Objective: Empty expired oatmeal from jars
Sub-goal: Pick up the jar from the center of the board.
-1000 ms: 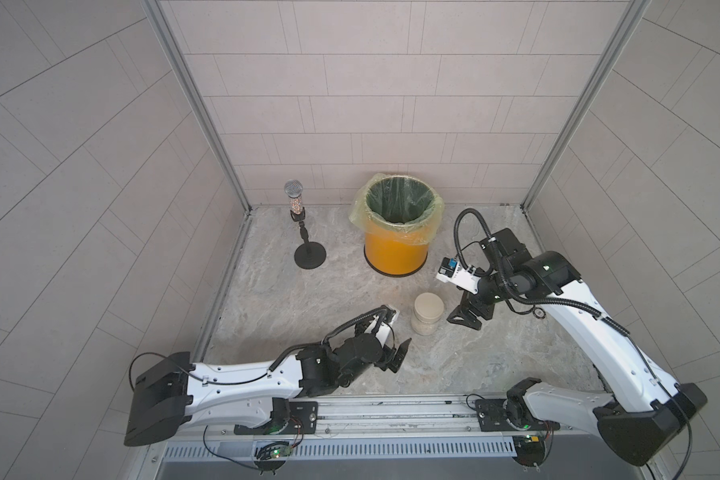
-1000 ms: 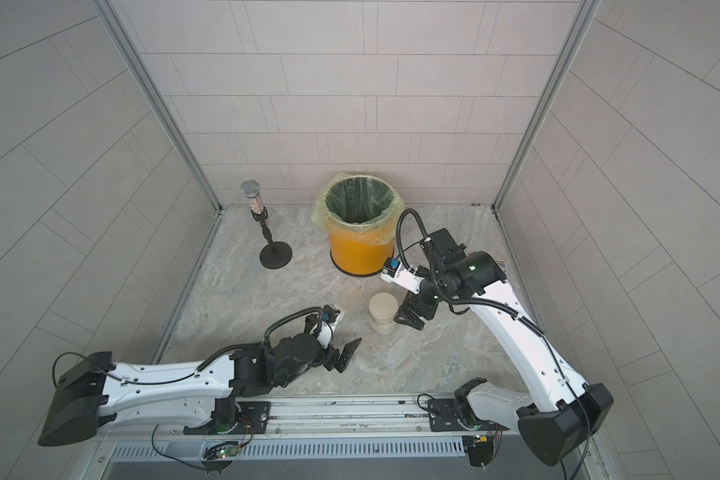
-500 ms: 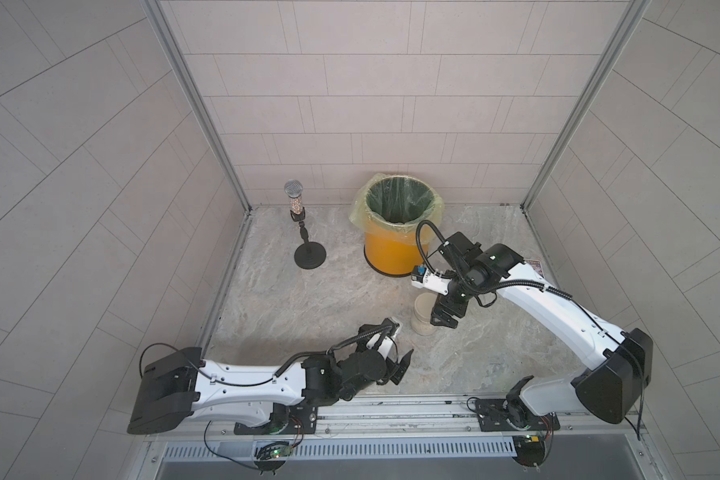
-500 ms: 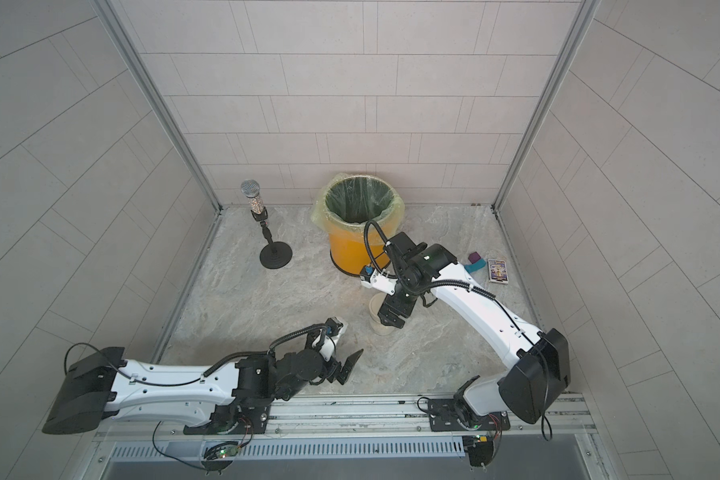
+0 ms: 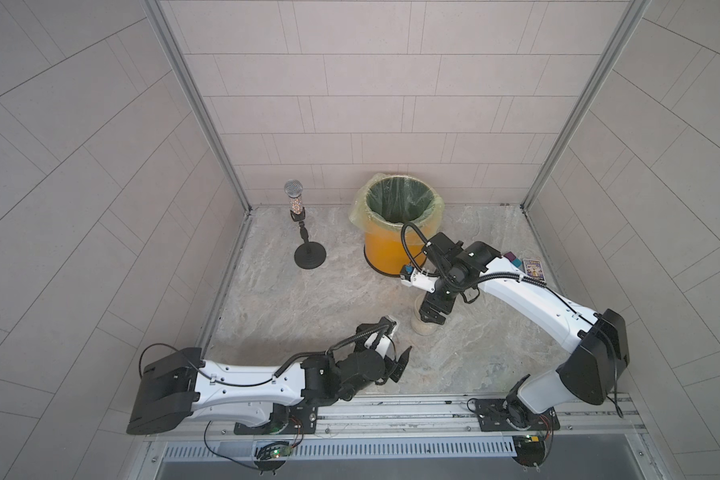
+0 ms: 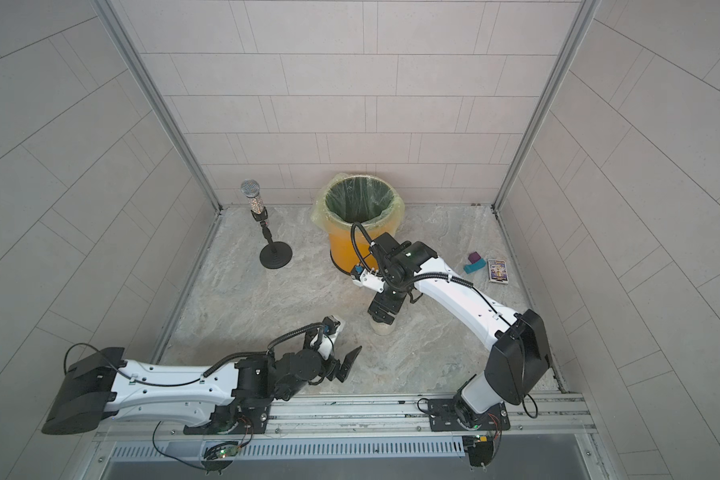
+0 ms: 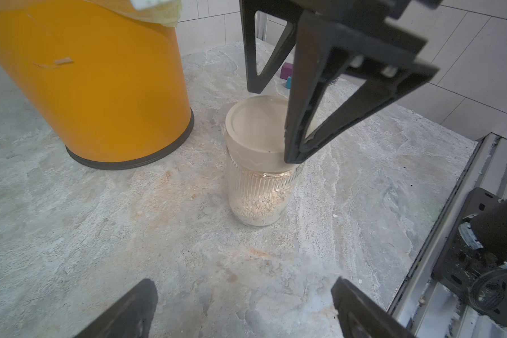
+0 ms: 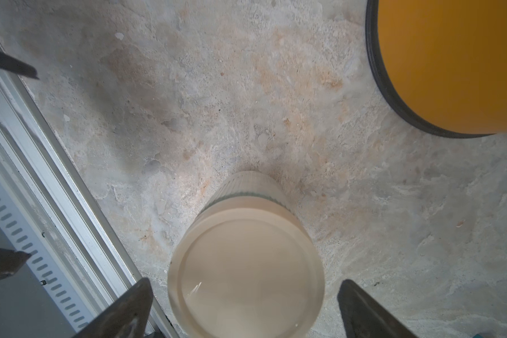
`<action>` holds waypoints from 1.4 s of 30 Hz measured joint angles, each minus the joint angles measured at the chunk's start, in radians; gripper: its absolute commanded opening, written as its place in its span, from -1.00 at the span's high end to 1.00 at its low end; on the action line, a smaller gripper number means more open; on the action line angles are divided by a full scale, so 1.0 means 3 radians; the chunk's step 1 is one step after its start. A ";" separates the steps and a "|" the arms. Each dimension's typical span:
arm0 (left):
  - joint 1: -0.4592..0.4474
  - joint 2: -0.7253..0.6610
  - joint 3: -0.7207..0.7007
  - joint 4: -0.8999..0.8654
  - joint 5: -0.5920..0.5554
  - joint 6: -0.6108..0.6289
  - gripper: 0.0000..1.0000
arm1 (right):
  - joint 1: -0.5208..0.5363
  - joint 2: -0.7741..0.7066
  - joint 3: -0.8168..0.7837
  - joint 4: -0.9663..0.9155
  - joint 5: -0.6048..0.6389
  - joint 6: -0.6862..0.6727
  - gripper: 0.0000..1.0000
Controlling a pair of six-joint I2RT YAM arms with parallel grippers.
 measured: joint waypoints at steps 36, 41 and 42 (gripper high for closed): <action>0.0000 0.0023 -0.0028 -0.0004 -0.0051 -0.0036 -0.99 | 0.0050 0.0144 -0.0019 0.0003 0.0065 0.0061 -0.66; 0.0000 0.0042 -0.0028 -0.0004 -0.0051 -0.0036 -0.99 | 0.0050 0.0144 -0.0018 0.0004 0.0065 0.0065 -0.34; 0.0000 0.0045 -0.0028 -0.0004 -0.0051 -0.0036 -0.99 | 0.0050 0.0144 -0.0018 0.0004 0.0065 0.0065 -0.33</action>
